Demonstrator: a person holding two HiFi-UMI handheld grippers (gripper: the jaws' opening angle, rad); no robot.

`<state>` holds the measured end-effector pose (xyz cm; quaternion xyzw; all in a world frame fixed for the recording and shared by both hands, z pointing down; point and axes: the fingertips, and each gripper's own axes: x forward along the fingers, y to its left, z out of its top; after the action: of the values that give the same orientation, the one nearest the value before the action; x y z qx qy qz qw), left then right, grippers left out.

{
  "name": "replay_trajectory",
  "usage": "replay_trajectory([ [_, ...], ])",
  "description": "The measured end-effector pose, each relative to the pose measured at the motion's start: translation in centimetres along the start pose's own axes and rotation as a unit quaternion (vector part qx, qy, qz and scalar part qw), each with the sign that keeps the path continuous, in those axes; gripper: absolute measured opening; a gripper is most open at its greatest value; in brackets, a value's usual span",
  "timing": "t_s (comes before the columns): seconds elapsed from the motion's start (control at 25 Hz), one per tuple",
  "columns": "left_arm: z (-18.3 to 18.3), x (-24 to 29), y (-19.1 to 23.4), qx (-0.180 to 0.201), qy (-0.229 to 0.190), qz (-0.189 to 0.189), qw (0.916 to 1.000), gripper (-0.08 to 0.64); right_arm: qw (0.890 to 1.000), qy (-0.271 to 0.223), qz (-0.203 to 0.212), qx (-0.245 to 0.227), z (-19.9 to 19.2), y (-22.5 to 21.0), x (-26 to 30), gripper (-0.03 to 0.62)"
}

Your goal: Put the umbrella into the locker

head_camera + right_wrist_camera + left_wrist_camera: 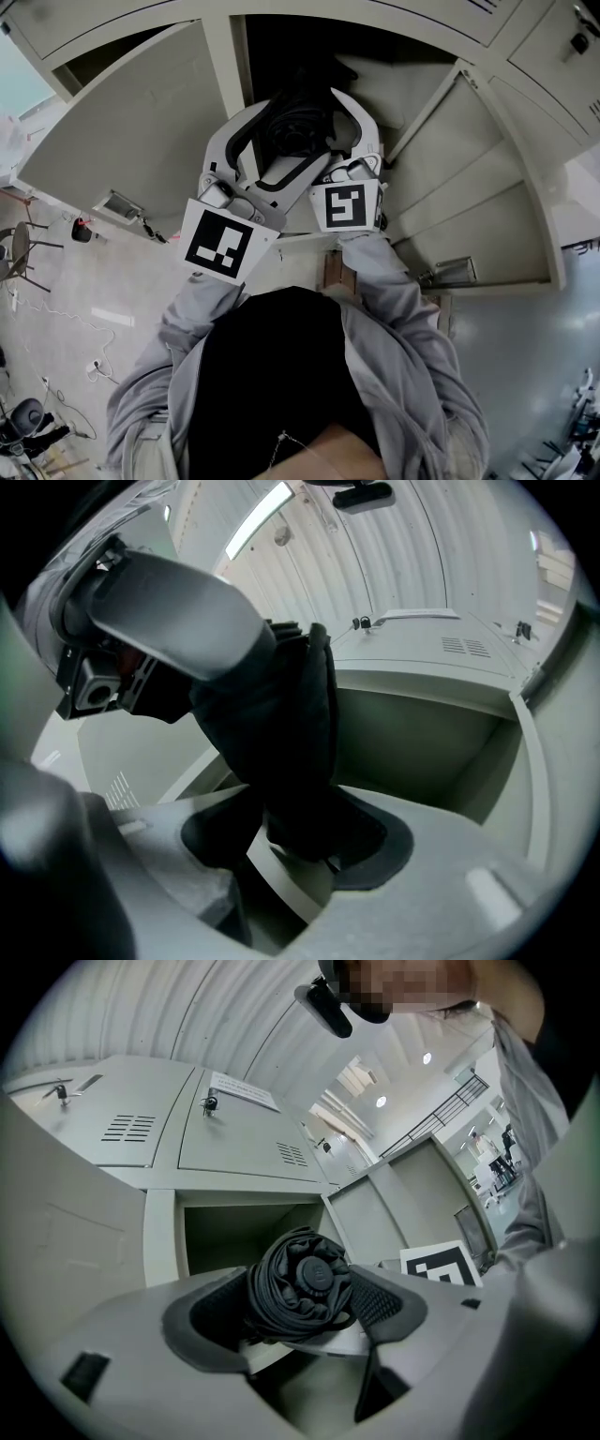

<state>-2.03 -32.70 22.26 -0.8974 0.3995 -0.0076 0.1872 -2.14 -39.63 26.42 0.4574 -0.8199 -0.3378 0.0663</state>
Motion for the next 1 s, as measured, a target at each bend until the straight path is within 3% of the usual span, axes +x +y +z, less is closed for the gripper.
replay_trajectory([
  [0.32,-0.3,-0.5,0.0,-0.013,0.006,-0.007,0.9999,0.305,1.000,0.004,-0.001,-0.001,-0.6,-0.3,0.2,0.221],
  [0.52,-0.2,-0.1,-0.5,-0.010,0.001,-0.011,0.9999,0.252,0.999,0.007,-0.005,0.034,-1.2,-0.4,-0.1,0.227],
  [1.0,-3.2,2.9,1.9,-0.026,0.011,0.027,0.9992,0.238,0.999,0.031,-0.003,0.022,-1.5,0.1,-3.5,0.232],
])
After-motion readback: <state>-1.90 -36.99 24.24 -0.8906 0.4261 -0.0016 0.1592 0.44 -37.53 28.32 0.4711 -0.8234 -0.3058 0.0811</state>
